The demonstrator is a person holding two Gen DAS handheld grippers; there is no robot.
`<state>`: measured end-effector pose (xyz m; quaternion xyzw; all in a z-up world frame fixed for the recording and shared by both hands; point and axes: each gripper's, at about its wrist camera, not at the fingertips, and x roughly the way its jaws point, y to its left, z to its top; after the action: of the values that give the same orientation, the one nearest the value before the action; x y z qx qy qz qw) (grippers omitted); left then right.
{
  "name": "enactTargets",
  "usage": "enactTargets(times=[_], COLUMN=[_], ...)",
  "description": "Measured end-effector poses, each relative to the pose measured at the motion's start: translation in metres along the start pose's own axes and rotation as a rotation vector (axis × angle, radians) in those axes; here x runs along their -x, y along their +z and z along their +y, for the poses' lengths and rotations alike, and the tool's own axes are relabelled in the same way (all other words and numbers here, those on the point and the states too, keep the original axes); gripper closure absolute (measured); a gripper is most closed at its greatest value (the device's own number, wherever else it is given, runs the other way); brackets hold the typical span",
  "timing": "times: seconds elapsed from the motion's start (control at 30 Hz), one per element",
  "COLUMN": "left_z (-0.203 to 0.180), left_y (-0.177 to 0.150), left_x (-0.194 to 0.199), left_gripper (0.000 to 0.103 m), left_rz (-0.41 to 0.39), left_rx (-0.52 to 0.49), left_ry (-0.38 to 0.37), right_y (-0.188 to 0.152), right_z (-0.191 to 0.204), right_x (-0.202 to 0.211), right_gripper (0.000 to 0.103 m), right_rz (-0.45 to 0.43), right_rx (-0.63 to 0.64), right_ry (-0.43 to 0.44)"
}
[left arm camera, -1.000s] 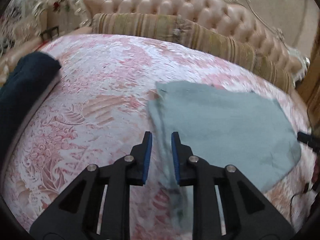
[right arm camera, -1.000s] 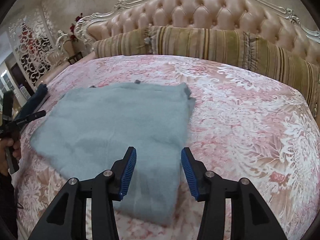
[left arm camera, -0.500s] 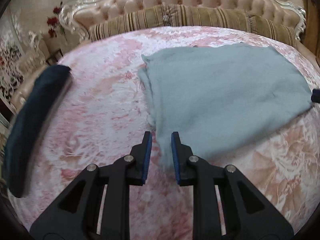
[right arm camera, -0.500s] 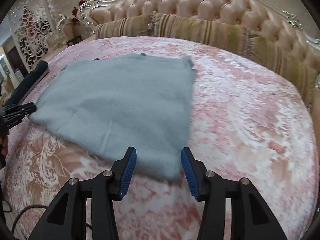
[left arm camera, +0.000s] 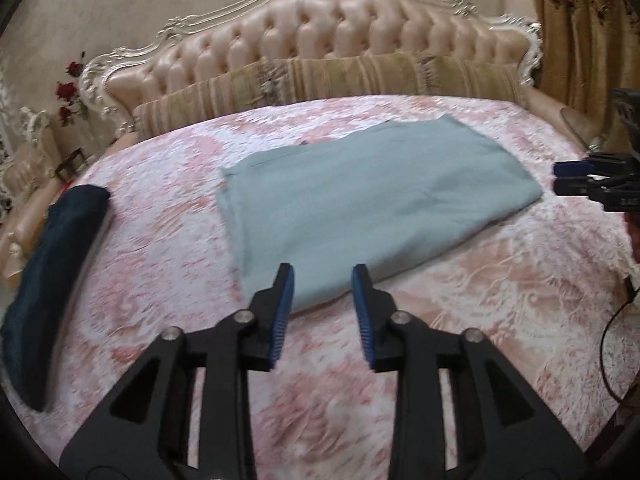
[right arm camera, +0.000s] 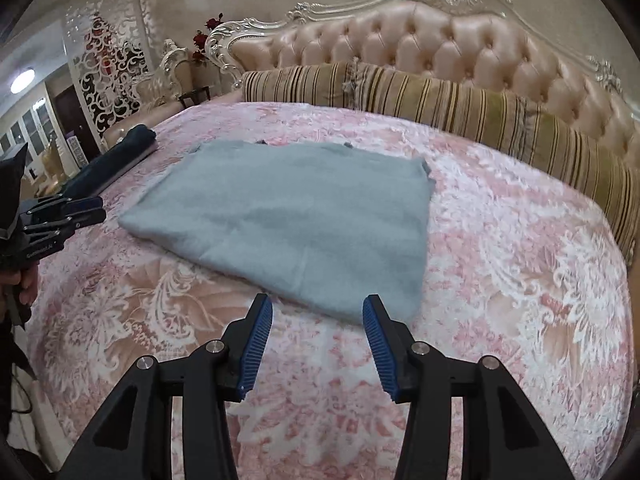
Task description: Fold clothes
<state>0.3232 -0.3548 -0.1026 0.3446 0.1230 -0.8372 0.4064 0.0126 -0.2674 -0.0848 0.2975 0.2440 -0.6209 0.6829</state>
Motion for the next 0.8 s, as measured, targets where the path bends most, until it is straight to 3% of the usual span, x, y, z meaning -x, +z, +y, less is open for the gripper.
enactTargets(times=[0.1,0.27,0.37,0.5,0.63,0.7,0.8], left_z=[0.003,0.019,0.026,0.036,0.047,0.053,0.056], left_y=[0.003,-0.001,-0.006,-0.011,-0.014,-0.014,-0.005], left_x=[-0.019,-0.067,-0.07,-0.064,-0.051,-0.043,-0.043], left_gripper=[0.065,0.066,0.066,0.066,0.066,0.066,0.066], left_rz=[-0.043,0.092,0.118,0.149,0.138,0.122,0.073], left_rx=[0.017,0.094,0.114,0.123,0.131,0.164,0.189], left_ry=[-0.03,-0.078,-0.071,-0.051,-0.014,-0.001,-0.045], right_y=[0.007,0.008,0.002,-0.007,-0.01,-0.008,0.009], right_z=[-0.008,-0.024,-0.033,-0.041,-0.045,-0.043,-0.029], right_x=[-0.013,-0.049,-0.059,-0.055,-0.04,-0.028,-0.022], right_gripper=[0.054,0.054,0.054,0.054,0.054,0.054,0.053], right_rz=[-0.033,0.035,0.089,0.099,0.113,0.079,0.025], right_rx=[-0.034,-0.051,-0.047,-0.038,-0.031,-0.038,-0.004], right_ry=[0.008,-0.017,-0.043,-0.049,-0.117,-0.094,-0.039])
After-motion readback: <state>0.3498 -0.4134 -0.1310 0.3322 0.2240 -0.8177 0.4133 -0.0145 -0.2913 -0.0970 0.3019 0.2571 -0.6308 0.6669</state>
